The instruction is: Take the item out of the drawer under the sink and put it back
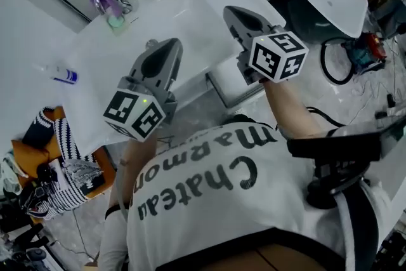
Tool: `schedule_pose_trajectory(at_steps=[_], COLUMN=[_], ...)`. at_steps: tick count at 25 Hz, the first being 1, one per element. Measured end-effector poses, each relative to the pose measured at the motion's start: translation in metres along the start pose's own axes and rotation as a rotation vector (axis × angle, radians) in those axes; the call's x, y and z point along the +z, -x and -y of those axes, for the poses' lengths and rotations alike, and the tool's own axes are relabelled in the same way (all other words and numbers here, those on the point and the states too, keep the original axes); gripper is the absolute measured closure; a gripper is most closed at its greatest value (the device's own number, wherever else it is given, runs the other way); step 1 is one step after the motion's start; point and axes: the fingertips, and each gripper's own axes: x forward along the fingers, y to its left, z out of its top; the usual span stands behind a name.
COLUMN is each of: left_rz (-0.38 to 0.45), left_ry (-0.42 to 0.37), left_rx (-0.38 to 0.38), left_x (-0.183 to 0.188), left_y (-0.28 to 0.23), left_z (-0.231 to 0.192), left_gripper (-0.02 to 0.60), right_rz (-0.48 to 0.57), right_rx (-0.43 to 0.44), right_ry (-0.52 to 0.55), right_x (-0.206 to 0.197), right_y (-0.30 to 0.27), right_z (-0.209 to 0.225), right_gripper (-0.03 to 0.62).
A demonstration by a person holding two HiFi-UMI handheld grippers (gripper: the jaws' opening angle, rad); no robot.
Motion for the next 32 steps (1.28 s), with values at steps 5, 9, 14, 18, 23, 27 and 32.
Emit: schedule_pose_trajectory(at_steps=[5, 9, 14, 18, 23, 27, 32], left_rz=[-0.061, -0.108, -0.119, -0.091, -0.080, -0.085, -0.102], left_ry=[-0.036, 0.021, 0.137, 0.164, 0.159, 0.155, 0.185], left_rx=[-0.036, 0.000, 0.004, -0.018, -0.005, 0.005, 0.019], left_x=[-0.021, -0.047, -0.066, -0.064, -0.067, -0.069, -0.079], left_y=[0.064, 0.113, 0.133, 0.133, 0.136, 0.140, 0.145], left_z=[-0.020, -0.042, -0.049, -0.040, -0.033, -0.027, -0.027], left_gripper=[0.577, 0.577, 0.577, 0.577, 0.577, 0.577, 0.577], right_rz=[-0.026, -0.099, -0.180, -0.168, -0.156, -0.168, -0.184], right_rx=[-0.070, -0.108, -0.151, -0.155, -0.151, -0.136, -0.128], right_ry=[0.017, 0.027, 0.024, 0.011, 0.045, 0.053, 0.061], right_x=[-0.023, -0.050, -0.077, -0.076, -0.073, -0.077, -0.083], right_y=[0.019, 0.034, 0.056, 0.061, 0.069, 0.072, 0.075], right_z=[-0.050, -0.080, -0.097, -0.098, -0.098, -0.099, -0.099], right_gripper=[0.583, 0.583, 0.583, 0.583, 0.585, 0.585, 0.585])
